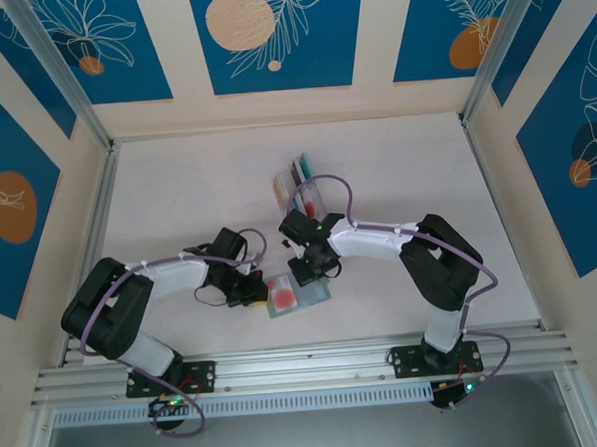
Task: Put the credit cards into the card holder
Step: Flip over the card slot in the card holder.
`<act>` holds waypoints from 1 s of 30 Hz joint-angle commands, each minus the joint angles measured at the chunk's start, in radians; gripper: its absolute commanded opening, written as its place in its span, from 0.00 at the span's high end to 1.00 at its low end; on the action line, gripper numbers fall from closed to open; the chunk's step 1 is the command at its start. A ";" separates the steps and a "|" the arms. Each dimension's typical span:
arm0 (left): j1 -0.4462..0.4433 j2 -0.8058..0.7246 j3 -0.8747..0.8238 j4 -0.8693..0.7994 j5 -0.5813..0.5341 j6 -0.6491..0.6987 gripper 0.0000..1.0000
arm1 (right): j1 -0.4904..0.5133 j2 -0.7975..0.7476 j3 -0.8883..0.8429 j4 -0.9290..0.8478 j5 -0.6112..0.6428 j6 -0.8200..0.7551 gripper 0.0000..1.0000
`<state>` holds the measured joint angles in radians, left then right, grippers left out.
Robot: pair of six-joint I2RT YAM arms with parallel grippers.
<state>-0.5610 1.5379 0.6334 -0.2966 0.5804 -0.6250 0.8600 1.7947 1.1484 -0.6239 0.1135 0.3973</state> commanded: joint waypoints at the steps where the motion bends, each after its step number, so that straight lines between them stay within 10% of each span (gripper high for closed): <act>1: -0.008 0.051 -0.023 0.058 -0.071 0.013 1.00 | -0.002 -0.039 0.050 -0.035 -0.070 0.016 1.00; 17: -0.008 0.019 -0.058 0.120 -0.054 -0.054 1.00 | 0.037 0.066 0.146 0.016 -0.296 0.132 1.00; 30: 0.016 -0.109 -0.117 0.151 -0.027 -0.148 1.00 | -0.002 0.065 0.157 0.148 -0.561 0.189 0.63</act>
<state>-0.5533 1.4506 0.5331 -0.1669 0.5713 -0.7502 0.8703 1.8889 1.2785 -0.5472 -0.3054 0.5629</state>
